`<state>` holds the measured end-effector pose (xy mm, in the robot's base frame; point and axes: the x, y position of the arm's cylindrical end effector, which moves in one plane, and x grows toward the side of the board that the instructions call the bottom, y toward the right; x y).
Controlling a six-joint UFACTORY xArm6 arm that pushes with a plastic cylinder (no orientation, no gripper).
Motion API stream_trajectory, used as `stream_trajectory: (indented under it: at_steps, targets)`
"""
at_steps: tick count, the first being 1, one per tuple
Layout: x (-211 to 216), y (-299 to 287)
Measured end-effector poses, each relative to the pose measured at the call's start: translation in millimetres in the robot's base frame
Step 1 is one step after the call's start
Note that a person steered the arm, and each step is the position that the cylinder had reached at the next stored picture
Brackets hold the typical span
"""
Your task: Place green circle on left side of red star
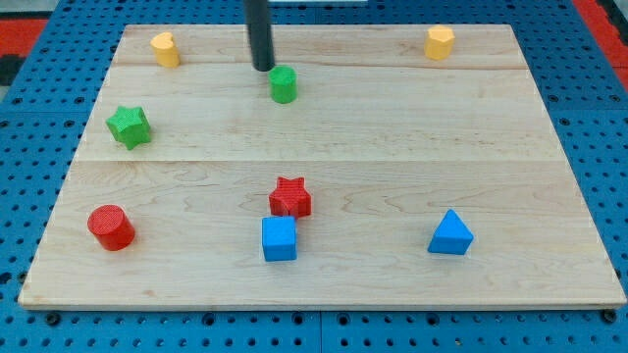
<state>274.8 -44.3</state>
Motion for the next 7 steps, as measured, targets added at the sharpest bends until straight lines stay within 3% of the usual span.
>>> stream_trajectory:
  at_steps: [1,2,4,6,7]
  targets:
    - [14,38]
    - [53,-19]
    - [37,-52]
    - [146,-25]
    - [99,-28]
